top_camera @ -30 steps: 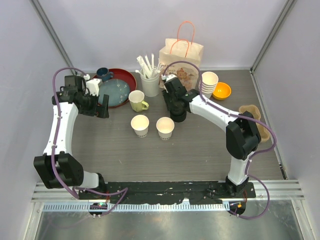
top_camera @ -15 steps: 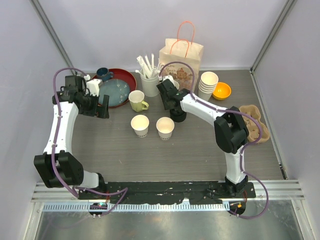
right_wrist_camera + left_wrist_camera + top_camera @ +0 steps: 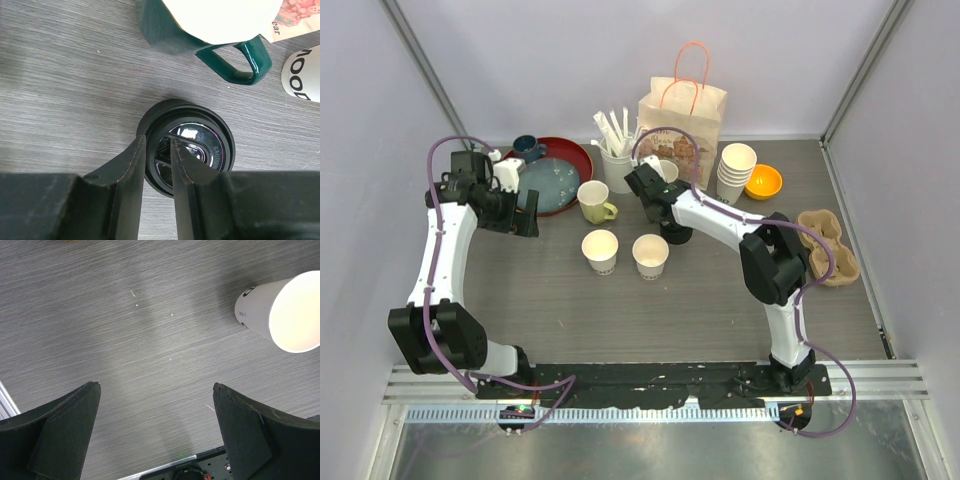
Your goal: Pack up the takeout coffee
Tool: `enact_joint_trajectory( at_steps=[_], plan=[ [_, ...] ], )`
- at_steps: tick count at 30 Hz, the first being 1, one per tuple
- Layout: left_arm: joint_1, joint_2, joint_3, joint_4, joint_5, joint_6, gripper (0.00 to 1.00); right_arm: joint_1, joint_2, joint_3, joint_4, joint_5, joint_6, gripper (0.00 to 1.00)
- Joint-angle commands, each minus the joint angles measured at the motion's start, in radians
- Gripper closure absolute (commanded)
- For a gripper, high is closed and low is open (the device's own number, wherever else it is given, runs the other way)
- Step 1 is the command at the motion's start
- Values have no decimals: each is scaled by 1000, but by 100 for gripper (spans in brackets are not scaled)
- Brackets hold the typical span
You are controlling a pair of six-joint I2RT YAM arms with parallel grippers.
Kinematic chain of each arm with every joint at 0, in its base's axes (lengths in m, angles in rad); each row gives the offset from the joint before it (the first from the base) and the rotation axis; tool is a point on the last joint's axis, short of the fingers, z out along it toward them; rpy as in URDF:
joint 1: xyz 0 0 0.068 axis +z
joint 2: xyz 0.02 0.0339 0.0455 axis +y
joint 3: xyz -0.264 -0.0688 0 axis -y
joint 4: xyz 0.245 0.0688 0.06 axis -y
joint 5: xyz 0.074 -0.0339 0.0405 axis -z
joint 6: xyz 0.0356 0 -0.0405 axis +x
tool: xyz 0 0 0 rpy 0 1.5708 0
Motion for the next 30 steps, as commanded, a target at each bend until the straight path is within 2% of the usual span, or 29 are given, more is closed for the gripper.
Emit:
enact_joint_trajectory(
  at_steps=[1, 10, 14, 18, 24, 30],
  plan=[
    [5, -2, 38, -9, 24, -5, 0, 3, 24, 52, -12, 48, 6, 67],
    [5, -9, 30, -9, 26, -4, 0, 3, 40, 58, -18, 33, 1, 67],
    [5, -8, 32, -8, 26, -2, 0, -9, 18, 33, -18, 48, -2, 75],
    [5, -6, 33, -8, 29, -2, 0, -24, -14, -16, -9, 53, -11, 87],
    [5, -8, 33, -9, 30, -4, 0, -55, -69, -80, 11, 27, -26, 97],
    [5, -9, 33, -11, 38, -4, 0, -80, -127, -114, 27, -14, -22, 99]
  ],
)
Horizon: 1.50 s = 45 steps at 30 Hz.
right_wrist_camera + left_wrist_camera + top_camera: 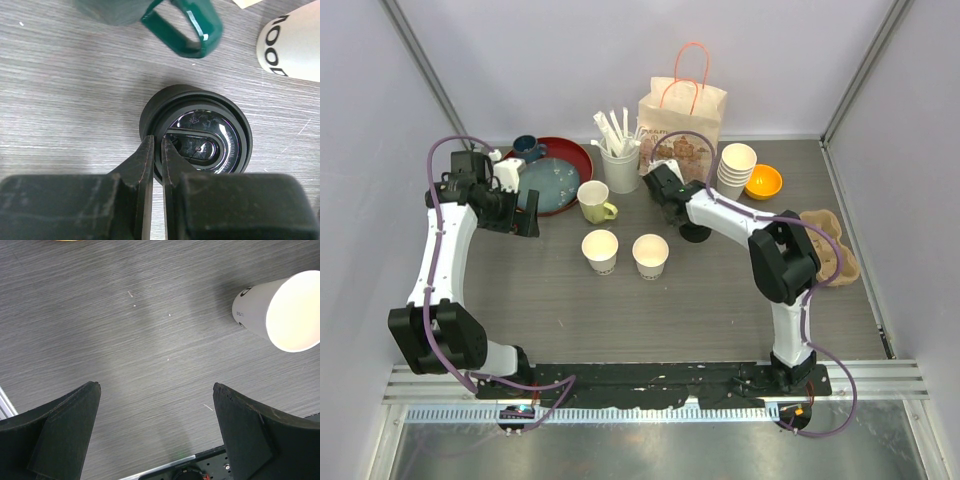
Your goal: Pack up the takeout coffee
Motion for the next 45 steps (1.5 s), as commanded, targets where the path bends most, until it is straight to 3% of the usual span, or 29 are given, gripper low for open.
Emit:
enact_joint_trajectory(
  at_steps=[1, 12, 18, 23, 26, 33, 41, 45],
  plan=[
    [4, -9, 33, -11, 29, -4, 0, -11, -119, -15, 37, -25, 1, 99],
    [5, -14, 22, -6, 54, -10, 0, -65, -230, -59, 64, -131, 1, 99],
    [-5, -3, 19, -8, 104, -39, 2, -66, -342, -38, 63, -219, -120, 99],
    [-16, -20, -20, 15, 126, -47, 2, -19, -465, -45, 121, -481, -233, 99],
    [-22, -25, -46, 34, 149, -50, 2, 96, -498, -58, 150, -627, -338, 99],
    [-19, -23, -83, 71, 186, -74, 2, 231, -325, 101, -12, -871, -534, 99],
    [-19, -38, -152, 127, 201, -59, 2, 302, -77, 360, -199, -777, -568, 99],
    [-19, -38, -171, 147, 210, -55, 2, 304, -43, 384, -207, -757, -548, 99]
  ],
)
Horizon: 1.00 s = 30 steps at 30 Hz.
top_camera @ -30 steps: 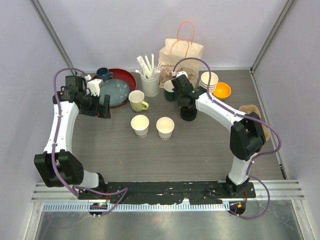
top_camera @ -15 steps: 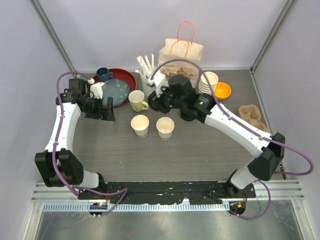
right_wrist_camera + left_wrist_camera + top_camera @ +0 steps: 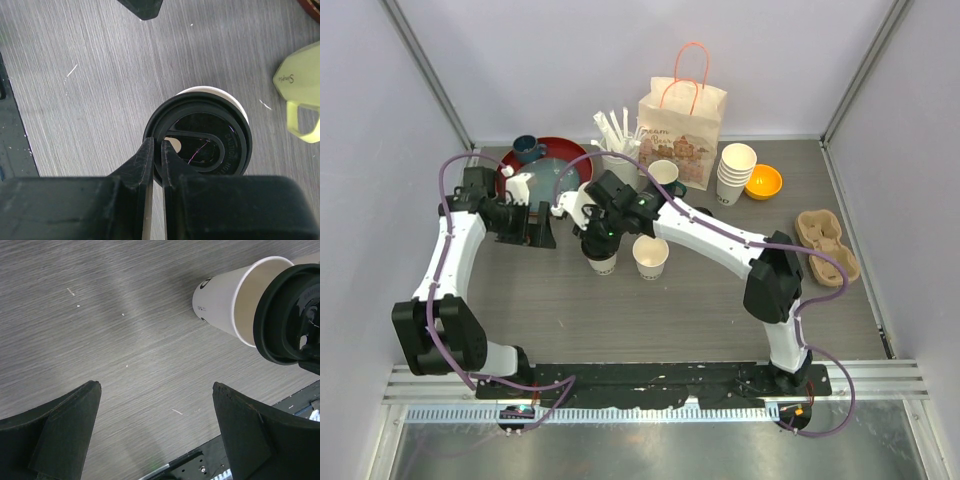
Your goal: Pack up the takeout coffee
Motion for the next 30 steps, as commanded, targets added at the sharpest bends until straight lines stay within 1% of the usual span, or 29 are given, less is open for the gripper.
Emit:
enact_joint_trajectory(
  at_steps=[1, 15, 19, 30],
  plan=[
    [-5, -25, -15, 63, 38, 1, 2, 9, -6, 66, -23, 28, -6, 99],
    [-5, 4, -7, 67, 42, 2, 2, 3, 64, 77, 10, 48, -2, 99],
    [-5, 7, -7, 66, 41, 4, 2, -6, 72, 81, 27, 14, 4, 99],
    [-3, 16, -7, 63, 38, 8, 2, -14, 87, 74, 43, -4, 14, 99]
  ],
)
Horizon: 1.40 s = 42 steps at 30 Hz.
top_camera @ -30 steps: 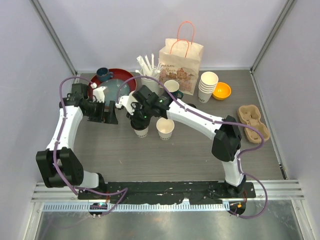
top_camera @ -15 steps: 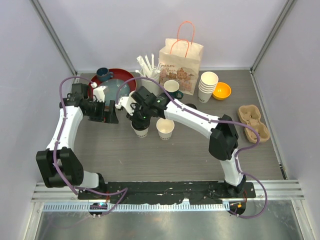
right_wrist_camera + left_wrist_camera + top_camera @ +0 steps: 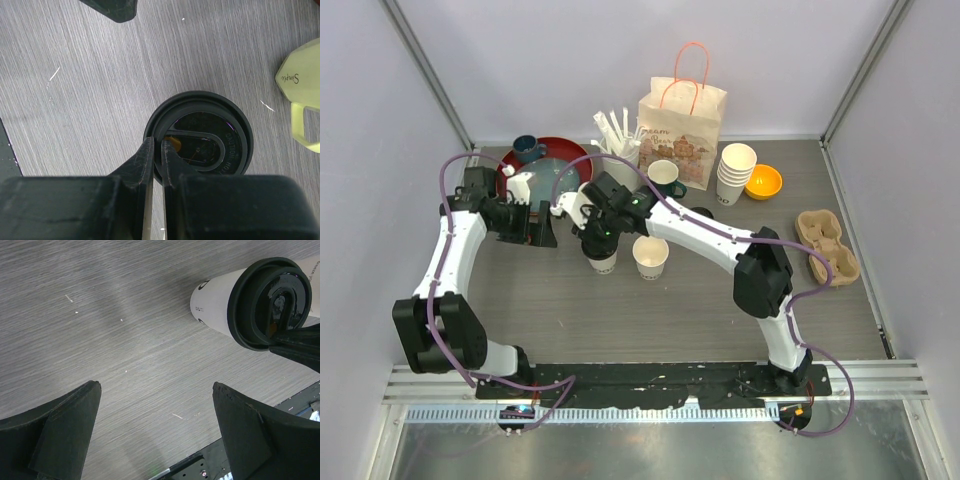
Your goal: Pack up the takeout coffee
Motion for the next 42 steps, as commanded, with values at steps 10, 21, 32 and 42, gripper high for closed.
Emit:
enact_joint_trajectory(
  at_steps=[10, 21, 32, 42],
  plan=[
    [-3, 12, 12, 26, 20, -1, 2, -19, -10, -26, 54, -45, 32, 99],
    [-5, 5, 8, 23, 33, -4, 3, -20, -37, -49, 71, -37, 46, 88],
    [-5, 3, 15, 18, 41, -4, 4, -20, -75, -9, 77, -42, 58, 58],
    [-18, 6, 39, 0, 53, -6, 7, -34, -128, 42, 94, -83, 119, 43]
  ],
)
